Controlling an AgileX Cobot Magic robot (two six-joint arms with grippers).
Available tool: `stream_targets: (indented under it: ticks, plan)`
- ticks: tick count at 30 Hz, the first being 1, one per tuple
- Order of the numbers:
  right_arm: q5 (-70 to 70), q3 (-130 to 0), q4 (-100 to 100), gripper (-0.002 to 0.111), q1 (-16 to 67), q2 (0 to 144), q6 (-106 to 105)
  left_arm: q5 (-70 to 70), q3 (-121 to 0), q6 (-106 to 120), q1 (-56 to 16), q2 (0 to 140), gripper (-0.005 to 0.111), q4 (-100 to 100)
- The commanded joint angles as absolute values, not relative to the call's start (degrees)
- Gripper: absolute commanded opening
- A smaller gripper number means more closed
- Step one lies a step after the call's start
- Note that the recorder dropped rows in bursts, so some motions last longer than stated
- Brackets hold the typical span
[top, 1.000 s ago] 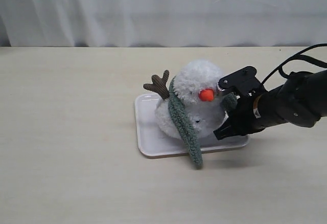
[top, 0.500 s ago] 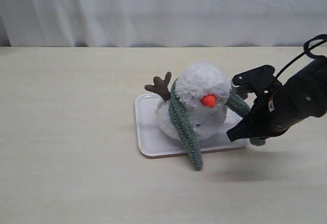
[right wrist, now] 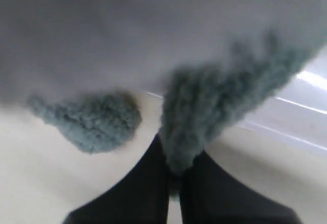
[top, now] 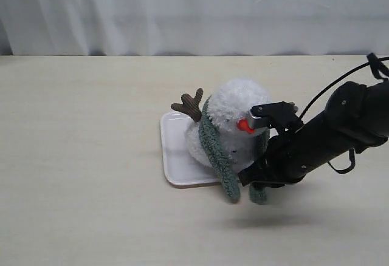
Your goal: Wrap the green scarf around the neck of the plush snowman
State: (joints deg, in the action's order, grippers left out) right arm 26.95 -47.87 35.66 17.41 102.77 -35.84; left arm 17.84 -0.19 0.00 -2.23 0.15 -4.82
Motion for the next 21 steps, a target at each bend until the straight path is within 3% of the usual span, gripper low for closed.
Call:
stream_targets:
  ticks: [1,5,12,18,21]
  plan:
    - [23.4,-47.8,40.9,0.004,17.5,106.4,-41.5,17.4,0.0,0.0,-2.7,0.0,0.0,-5.0]
    - [23.7,-47.8,43.0,0.007,17.5,106.1,-44.2,17.4,0.0,0.0,-2.7,0.0,0.0,-5.0]
    - [28.4,-47.8,43.0,0.058,17.5,99.0,-42.4,17.4,0.0,0.0,-2.7,0.0,0.0,-5.0]
    - [37.0,-47.8,42.9,0.062,17.5,93.1,-39.6,17.4,0.0,0.0,-2.7,0.0,0.0,-5.0]
    - [49.4,-47.8,42.9,0.062,17.5,88.5,-38.1,17.4,0.0,0.0,-2.7,0.0,0.0,-5.0]
